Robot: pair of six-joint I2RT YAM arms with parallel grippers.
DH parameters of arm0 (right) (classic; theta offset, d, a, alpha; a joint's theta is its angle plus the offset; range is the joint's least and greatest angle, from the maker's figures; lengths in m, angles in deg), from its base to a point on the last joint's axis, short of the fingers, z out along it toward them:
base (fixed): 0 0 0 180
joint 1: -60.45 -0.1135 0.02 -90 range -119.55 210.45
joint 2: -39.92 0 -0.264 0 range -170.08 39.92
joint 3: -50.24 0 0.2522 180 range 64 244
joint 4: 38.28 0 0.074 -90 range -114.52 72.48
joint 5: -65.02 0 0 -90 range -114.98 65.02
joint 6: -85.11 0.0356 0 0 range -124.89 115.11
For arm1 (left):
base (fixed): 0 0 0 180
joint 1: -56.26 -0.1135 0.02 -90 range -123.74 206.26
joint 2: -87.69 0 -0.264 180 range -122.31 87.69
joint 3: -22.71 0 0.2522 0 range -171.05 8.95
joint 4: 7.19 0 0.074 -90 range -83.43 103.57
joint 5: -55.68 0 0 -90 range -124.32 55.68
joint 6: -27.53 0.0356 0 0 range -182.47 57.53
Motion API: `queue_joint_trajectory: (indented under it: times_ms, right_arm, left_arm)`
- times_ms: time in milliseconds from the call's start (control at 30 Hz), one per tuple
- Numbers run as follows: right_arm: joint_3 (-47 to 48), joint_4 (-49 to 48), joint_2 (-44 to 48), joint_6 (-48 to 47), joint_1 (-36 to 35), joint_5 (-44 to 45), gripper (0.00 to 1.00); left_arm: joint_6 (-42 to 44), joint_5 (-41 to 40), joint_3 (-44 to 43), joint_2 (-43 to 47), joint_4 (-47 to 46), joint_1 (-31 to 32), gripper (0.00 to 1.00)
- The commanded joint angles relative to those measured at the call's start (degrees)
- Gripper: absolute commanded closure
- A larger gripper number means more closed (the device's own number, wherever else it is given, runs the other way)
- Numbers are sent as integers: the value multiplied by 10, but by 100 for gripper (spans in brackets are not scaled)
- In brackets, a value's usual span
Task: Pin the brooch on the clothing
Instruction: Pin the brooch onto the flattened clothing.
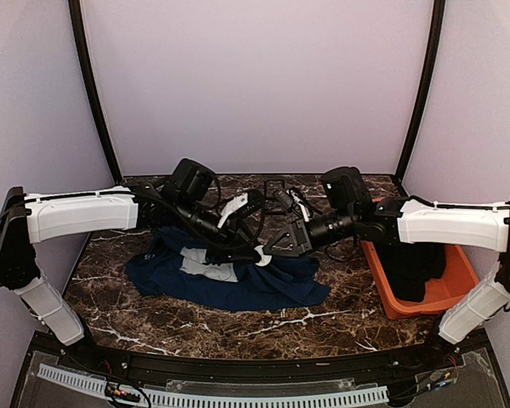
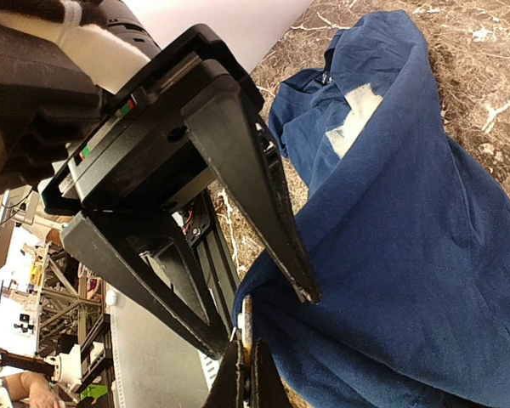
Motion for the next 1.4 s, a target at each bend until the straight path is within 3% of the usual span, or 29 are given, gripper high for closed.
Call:
queue_joint_trajectory:
  times_ms: [0, 800, 1367]
  right_arm:
    - [0, -27, 6, 2, 4, -9, 100]
    - [1, -38, 4, 8, 4, -16, 100]
    - [2, -44, 8, 12, 2, -25, 100]
  left_arm:
    - [-2, 17, 13, 18, -7, 4, 56]
    - [-34, 5, 14, 0, -35, 4, 58]
    - [-37, -32, -1, -18, -15, 10, 70]
